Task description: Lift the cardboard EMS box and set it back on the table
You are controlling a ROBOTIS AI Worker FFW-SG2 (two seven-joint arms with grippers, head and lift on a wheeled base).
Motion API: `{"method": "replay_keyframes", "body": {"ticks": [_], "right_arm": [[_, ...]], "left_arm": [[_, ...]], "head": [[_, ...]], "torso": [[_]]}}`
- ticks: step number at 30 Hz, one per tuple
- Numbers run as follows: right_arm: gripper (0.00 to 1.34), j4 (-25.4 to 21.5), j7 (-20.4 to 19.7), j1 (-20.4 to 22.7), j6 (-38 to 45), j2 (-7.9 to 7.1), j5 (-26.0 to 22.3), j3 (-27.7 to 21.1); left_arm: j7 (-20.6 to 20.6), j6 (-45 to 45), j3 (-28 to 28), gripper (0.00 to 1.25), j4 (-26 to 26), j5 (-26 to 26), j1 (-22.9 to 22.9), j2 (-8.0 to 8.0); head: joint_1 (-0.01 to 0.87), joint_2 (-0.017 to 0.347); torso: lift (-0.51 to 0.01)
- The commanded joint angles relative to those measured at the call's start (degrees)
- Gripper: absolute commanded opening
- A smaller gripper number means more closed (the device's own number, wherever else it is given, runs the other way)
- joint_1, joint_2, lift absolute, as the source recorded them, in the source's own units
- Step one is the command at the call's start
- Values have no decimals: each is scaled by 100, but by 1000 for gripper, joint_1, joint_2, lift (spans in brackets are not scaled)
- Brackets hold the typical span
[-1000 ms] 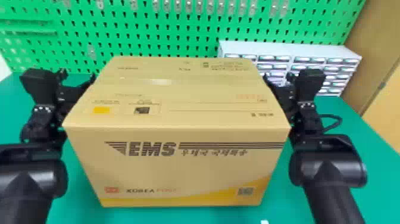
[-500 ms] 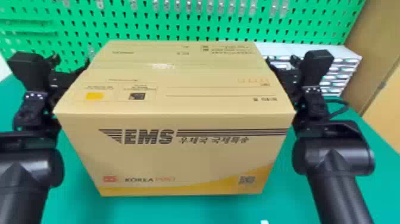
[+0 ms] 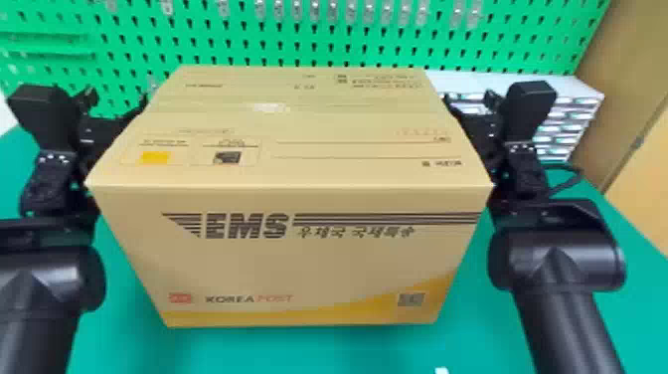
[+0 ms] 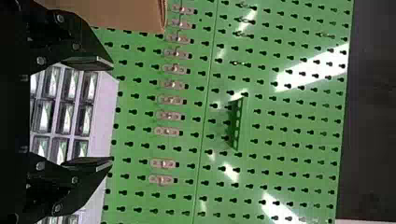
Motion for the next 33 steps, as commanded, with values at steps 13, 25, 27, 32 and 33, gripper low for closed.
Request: {"method": "replay_keyframes", "body": {"ticks": [13, 25, 27, 32, 33], "right_arm": [[808, 0, 0, -17, 9, -1, 17, 0], [808, 0, 0, -17, 17, -1, 35, 9], [808, 0, 0, -17, 17, -1, 43, 0], [808, 8, 0, -17, 17, -1, 61, -17], [808, 17, 0, -17, 17, -9, 61, -17]], "left_arm": [[18, 0, -14, 756, 0, 7, -45, 1], [27, 0, -14, 756, 8, 7, -54, 1], [27, 0, -23, 756, 0, -2, -54, 1], [27, 0, -32, 756, 0, 7, -54, 1], [27, 0, -32, 756, 8, 7, -54, 1]], "head": [[678, -15], [678, -15], [678, -15], [678, -15], [678, -15]], "torso": [[-93], [-93], [-93], [-93], [-93]]}}
